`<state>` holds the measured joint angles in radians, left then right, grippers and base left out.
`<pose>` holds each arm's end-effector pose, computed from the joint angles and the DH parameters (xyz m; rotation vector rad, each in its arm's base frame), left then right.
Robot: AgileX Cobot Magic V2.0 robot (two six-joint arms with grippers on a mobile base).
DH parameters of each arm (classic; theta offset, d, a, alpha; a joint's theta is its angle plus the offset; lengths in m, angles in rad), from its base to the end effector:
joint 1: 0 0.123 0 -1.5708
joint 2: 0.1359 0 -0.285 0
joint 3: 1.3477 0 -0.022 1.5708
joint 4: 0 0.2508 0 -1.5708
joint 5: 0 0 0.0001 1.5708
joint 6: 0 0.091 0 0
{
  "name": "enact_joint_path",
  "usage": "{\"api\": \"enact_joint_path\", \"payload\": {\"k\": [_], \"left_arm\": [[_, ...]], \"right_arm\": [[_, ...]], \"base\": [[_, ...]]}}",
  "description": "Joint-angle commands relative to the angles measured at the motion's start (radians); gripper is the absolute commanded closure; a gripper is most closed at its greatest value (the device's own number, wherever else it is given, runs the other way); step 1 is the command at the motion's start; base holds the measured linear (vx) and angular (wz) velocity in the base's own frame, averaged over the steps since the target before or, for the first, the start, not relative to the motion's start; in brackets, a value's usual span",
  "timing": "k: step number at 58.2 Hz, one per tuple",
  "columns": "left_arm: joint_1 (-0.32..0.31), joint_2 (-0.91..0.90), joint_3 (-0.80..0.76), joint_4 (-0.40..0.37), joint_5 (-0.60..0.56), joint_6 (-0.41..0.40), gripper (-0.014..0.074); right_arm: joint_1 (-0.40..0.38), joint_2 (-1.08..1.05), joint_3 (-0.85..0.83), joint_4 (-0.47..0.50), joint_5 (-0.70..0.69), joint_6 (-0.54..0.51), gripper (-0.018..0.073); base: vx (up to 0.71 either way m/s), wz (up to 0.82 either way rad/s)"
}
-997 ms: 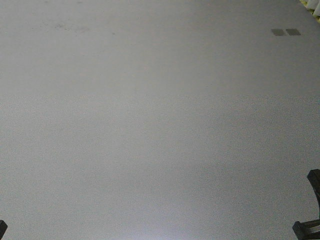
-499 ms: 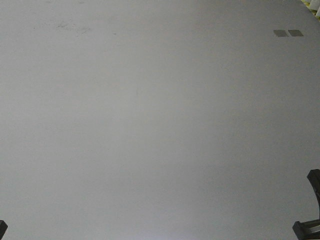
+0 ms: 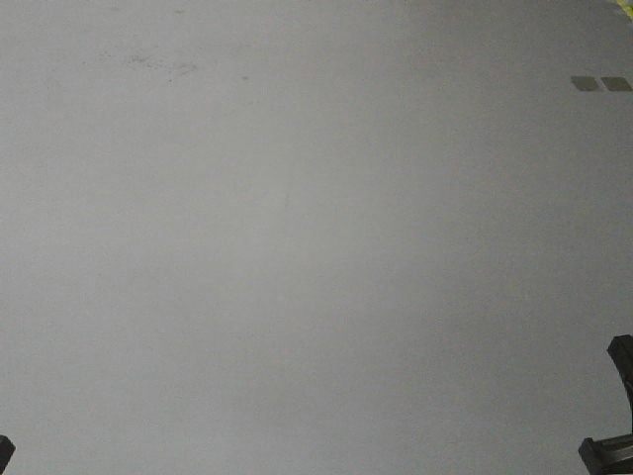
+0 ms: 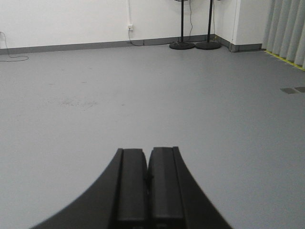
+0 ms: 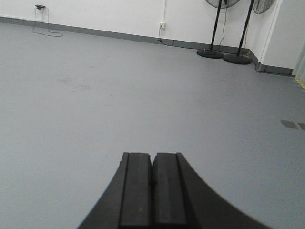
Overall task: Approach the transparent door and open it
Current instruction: 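Drive the base forward across the grey floor, turning toward the glass door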
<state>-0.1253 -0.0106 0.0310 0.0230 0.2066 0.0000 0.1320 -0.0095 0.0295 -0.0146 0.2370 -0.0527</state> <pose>0.0557 -0.0066 0.1845 0.1228 1.7067 -0.0724 0.0553 0.0070 0.1822 -0.1703 1.7324 0.0448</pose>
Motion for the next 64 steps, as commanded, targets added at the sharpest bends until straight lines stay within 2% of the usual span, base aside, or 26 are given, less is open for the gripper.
{"api": "enact_joint_path", "payload": {"k": [1,64], "left_arm": [[-0.006,-0.014,0.009,-0.003,-0.082,-0.007,0.0503],[-0.006,-0.014,0.009,-0.003,-0.082,-0.007,0.0503]], "right_arm": [[-0.004,-0.016,0.005,-0.008,-0.082,-0.004,0.0565],[-0.005,-0.016,0.005,-0.008,-0.082,-0.004,0.0565]], "base": [[0.31,0.12],[0.44,0.25]]}}
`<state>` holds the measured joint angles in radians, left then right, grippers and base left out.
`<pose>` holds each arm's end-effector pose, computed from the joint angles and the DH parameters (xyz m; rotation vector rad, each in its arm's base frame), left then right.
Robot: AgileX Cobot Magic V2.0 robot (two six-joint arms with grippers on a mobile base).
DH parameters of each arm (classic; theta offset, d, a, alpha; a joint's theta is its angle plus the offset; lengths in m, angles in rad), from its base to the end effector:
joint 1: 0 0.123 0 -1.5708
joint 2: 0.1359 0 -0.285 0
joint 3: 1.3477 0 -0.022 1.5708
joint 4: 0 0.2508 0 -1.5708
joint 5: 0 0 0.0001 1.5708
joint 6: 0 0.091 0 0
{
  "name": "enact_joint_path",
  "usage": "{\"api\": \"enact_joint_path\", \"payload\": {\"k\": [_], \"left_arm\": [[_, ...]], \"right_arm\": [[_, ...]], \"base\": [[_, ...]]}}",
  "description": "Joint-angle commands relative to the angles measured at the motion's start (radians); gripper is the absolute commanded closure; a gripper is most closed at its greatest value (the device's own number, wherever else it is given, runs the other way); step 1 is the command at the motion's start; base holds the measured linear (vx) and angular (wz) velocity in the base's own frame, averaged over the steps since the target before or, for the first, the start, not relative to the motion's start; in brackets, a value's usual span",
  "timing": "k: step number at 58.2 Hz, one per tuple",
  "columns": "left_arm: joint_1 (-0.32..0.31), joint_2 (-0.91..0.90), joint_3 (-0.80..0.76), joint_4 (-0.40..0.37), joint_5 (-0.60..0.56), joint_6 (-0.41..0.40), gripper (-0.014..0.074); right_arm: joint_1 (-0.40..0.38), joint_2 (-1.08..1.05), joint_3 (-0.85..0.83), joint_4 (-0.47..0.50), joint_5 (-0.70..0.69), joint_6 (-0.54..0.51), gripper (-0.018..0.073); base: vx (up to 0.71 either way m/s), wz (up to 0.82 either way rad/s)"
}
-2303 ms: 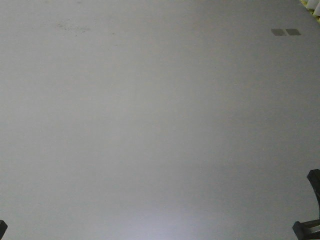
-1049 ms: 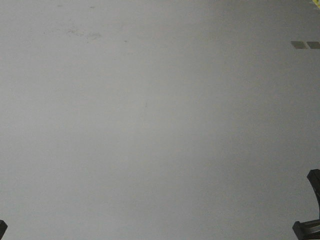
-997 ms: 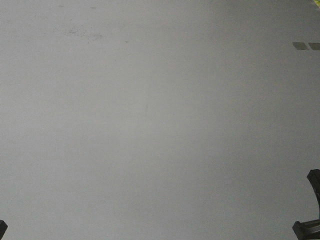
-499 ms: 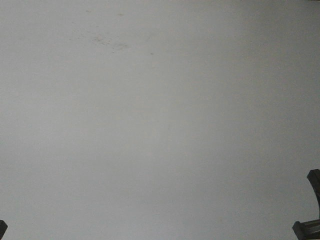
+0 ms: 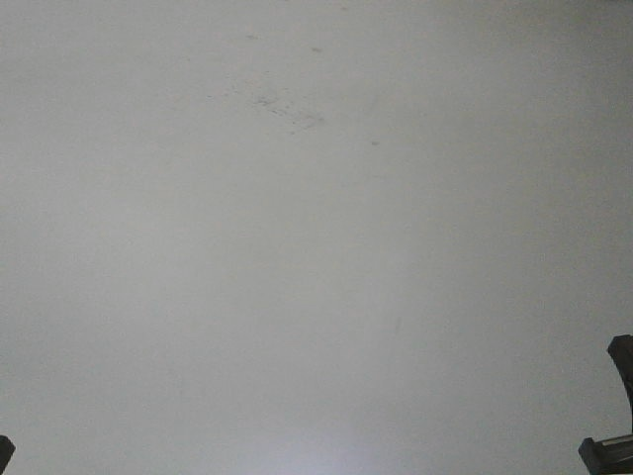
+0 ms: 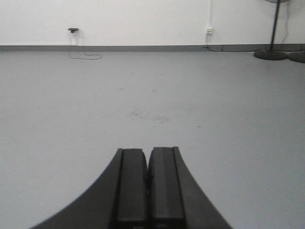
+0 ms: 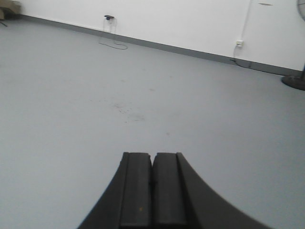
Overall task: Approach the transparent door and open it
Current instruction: 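Drive the base forward across the grey floor, turning toward the glass door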
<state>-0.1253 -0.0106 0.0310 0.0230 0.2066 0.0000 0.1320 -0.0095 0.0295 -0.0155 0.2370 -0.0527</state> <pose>0.0557 -0.0066 0.1845 0.1228 1.7067 -0.0724 0.0553 0.0070 0.1822 -0.1709 1.7324 0.0440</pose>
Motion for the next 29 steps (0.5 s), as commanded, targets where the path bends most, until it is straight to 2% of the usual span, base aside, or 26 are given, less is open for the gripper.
{"api": "enact_joint_path", "payload": {"k": [1,29], "left_arm": [[-0.006,-0.014,0.009,-0.003,-0.082,-0.007,0.0503],[-0.006,-0.014,0.009,-0.003,-0.082,-0.007,0.0503]], "right_arm": [[-0.005,-0.016,0.005,-0.007,-0.082,-0.004,0.0565],[-0.005,-0.016,0.005,-0.007,-0.082,-0.004,0.0565]], "base": [[0.53,0.32],[0.54,0.29]]}}
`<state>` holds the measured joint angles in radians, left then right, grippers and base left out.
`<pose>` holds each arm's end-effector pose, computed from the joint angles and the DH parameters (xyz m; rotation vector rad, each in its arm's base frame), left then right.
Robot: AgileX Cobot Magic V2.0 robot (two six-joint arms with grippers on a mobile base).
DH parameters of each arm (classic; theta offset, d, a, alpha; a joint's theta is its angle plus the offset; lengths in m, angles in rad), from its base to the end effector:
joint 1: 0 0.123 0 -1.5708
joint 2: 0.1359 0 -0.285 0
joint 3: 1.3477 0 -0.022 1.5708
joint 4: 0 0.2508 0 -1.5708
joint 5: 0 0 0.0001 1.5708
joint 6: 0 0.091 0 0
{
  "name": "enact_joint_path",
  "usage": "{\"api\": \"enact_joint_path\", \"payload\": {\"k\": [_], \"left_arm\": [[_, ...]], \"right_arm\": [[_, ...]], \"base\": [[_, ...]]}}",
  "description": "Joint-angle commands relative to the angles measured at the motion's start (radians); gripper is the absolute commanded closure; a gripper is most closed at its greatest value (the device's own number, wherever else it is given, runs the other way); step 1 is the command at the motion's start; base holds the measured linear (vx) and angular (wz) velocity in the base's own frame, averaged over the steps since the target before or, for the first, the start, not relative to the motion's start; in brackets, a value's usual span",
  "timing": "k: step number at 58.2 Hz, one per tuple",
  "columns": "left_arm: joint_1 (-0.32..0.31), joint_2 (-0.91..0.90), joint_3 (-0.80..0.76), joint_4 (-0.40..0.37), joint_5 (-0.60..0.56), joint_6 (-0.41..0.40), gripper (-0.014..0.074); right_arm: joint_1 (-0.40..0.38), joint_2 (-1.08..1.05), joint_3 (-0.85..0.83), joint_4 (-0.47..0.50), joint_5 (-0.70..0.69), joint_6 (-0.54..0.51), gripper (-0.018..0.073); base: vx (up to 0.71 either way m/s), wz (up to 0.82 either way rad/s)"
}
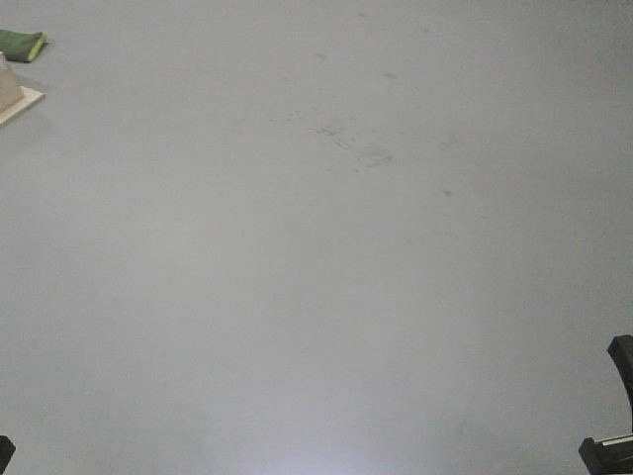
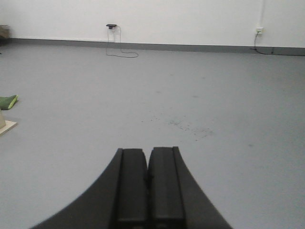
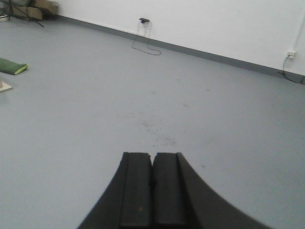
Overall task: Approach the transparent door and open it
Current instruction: 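Drive the base forward across the grey floor, turning toward the glass door, then drive up to the white-framed glass door and stop before it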
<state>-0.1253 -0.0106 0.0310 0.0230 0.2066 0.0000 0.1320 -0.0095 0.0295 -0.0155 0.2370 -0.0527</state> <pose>0.0557 -0.0066 0.1845 0.1228 1.7067 -0.0724 0.0553 0.0070 0.1822 -0.1709 1.7324 0.0440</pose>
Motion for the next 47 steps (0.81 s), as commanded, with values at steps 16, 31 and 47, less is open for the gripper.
{"api": "enact_joint_path", "payload": {"k": [16,31,47], "left_arm": [[-0.006,-0.014,0.009,-0.003,-0.082,-0.007,0.0503],[-0.006,-0.014,0.009,-0.003,-0.082,-0.007,0.0503],[-0.006,-0.014,0.009,-0.003,-0.082,-0.007,0.0503]], "right_arm": [[-0.005,-0.016,0.005,-0.007,-0.082,-0.004,0.0565],[-0.004,-0.016,0.005,-0.007,-0.082,-0.004,0.0565],[-0.004,-0.016,0.005,-0.007,-0.082,-0.004,0.0565]], "base": [[0.56,0.52],[0.58,0.70],[0.59,0.70]]}}
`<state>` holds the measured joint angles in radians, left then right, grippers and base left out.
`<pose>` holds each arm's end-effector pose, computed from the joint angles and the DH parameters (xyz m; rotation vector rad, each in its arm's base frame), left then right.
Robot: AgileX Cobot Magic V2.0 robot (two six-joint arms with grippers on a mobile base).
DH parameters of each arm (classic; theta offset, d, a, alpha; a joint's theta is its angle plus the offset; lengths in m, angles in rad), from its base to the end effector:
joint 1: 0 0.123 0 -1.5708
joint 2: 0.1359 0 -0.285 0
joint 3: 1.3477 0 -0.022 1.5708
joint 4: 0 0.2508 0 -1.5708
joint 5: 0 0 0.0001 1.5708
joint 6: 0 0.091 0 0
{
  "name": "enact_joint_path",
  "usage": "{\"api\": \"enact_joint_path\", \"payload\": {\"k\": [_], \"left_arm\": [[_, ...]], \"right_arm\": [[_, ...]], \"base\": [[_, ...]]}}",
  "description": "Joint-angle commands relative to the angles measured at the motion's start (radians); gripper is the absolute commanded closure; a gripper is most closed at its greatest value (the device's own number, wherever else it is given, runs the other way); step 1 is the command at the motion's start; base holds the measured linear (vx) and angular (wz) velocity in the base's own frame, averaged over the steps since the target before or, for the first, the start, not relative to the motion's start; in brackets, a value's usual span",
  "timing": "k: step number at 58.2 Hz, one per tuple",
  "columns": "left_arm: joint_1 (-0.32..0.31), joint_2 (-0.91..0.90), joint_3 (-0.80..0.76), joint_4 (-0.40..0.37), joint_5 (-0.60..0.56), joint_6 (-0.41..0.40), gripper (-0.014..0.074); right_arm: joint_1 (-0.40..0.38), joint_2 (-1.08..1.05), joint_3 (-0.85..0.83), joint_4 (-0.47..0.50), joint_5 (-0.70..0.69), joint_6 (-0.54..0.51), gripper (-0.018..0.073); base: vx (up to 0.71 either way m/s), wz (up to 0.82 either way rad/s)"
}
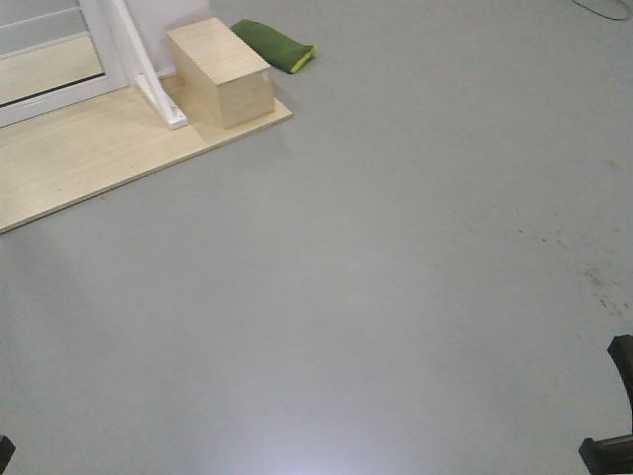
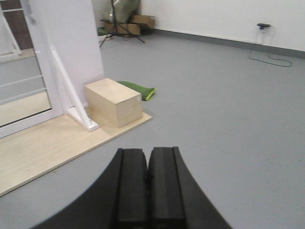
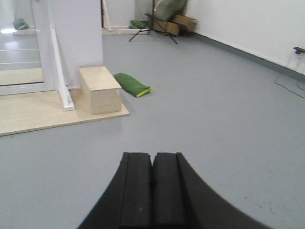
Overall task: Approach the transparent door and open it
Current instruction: 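Drive up to the white-framed glass door and stop before it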
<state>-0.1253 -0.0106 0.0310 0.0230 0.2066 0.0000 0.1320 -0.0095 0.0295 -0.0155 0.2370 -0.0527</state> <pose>0.0557 -0.0066 0.1845 0.1228 1.7067 -0.0724 0.0553 0.0070 0.1822 -0.1709 1.7324 0.0440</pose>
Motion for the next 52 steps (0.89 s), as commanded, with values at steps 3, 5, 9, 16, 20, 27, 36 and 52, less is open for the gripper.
{"api": "enact_joint_path", "payload": {"k": [3,5,9,16,20,27,36,52], "left_arm": [[-0.006,-0.014,0.009,-0.003,-0.082,-0.007,0.0503],[-0.006,-0.014,0.009,-0.003,-0.082,-0.007,0.0503],[-0.006,-0.014,0.009,-0.003,-0.082,-0.007,0.0503],[-0.006,-0.014,0.009,-0.003,-0.082,-0.007,0.0503],[-0.006,-0.014,0.009,-0.003,-0.082,-0.007,0.0503],[-0.006,-0.014,0.009,-0.003,-0.082,-0.007,0.0503],[-0.006,-0.014,0.009,-0.003,-0.082,-0.007,0.0503],[-0.006,-0.014,0.009,-0.003,-0.082,-0.007,0.0503]], "right_arm": [[-0.004,-0.016,0.005,-0.007,-0.082,-0.004,0.0565],[-0.004,-0.016,0.005,-0.007,-0.082,-0.004,0.0565],[-0.004,-0.016,0.005,-0.007,-0.082,-0.004,0.0565],[-0.004,-0.016,0.005,-0.007,-0.082,-0.004,0.0565],[-0.004,-0.016,0.005,-0.007,-0.082,-0.004,0.0565],[-0.004,-0.016,0.005,-0.007,-0.082,-0.004,0.0565],[-0.004,-0.016,0.005,-0.007,-0.082,-0.004,0.0565],[-0.004,-0.016,0.005,-0.007,-0.082,-0.004,0.0565]], "base": [[0.59,0.69],[0.59,0.68],[0.59,0.67],[0.59,0.65],[0.58,0.64],[0.58,0.62],[0.57,0.62],[0.57,0.56]]}}
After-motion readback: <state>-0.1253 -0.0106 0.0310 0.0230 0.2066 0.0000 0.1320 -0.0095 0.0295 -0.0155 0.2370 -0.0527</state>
